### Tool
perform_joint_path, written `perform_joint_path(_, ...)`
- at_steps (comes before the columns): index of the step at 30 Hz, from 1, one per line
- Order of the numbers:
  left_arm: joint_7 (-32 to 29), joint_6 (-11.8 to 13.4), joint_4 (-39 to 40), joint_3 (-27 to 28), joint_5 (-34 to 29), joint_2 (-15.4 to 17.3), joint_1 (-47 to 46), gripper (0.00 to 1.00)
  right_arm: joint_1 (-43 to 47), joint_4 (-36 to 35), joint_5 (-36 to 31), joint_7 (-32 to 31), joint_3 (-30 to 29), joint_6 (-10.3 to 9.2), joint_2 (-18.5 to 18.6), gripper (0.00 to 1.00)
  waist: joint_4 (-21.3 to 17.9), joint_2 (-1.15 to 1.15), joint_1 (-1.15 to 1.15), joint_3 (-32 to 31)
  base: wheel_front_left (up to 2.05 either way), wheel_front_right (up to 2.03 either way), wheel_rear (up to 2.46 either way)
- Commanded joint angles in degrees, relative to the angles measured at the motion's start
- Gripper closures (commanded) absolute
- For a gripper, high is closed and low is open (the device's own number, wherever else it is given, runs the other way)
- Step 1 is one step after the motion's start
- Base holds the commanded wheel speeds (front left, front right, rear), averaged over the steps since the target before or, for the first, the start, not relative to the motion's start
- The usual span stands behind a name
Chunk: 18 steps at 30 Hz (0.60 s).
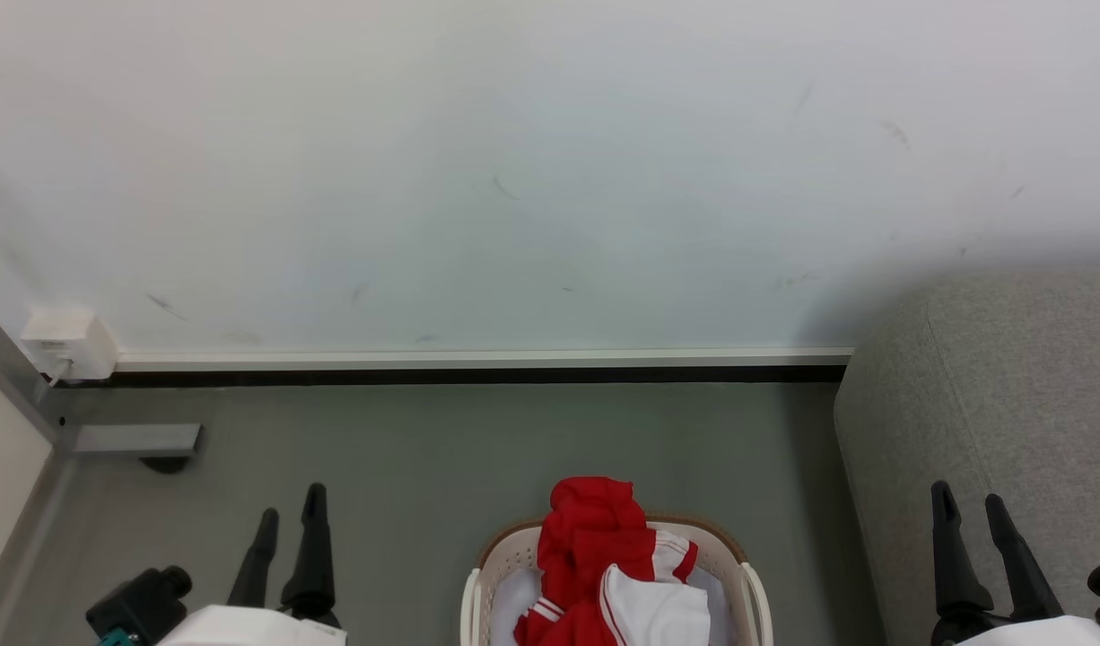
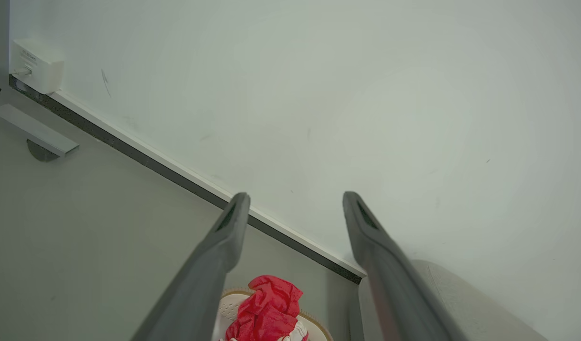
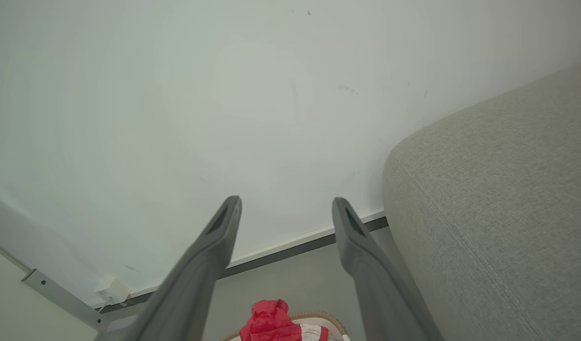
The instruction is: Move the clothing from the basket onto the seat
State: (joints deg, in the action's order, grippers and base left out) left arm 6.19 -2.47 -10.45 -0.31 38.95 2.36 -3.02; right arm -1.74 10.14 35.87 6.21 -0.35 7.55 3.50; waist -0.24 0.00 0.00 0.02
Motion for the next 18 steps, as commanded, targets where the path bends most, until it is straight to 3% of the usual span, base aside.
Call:
perform_joint_path(1,0.84,0.15,0.74,0.18,-2.65,0.55,0.06,0.0,0.08,-0.16,-2.12,0.73,0.14,-0.06,0.53,0.0,0.01,0.0,0.0,-0.02,0.0,0.0,0.0)
perform_joint_path(18,3.4,2.06,1.29,-0.25,-15.22,1.68,1.33,0.0,0.8,1.31,-13.17,3.36,0.95,-0.07,0.91,0.0,0.16,0.0,0.0,-0.27,0.0,0.0,0.0)
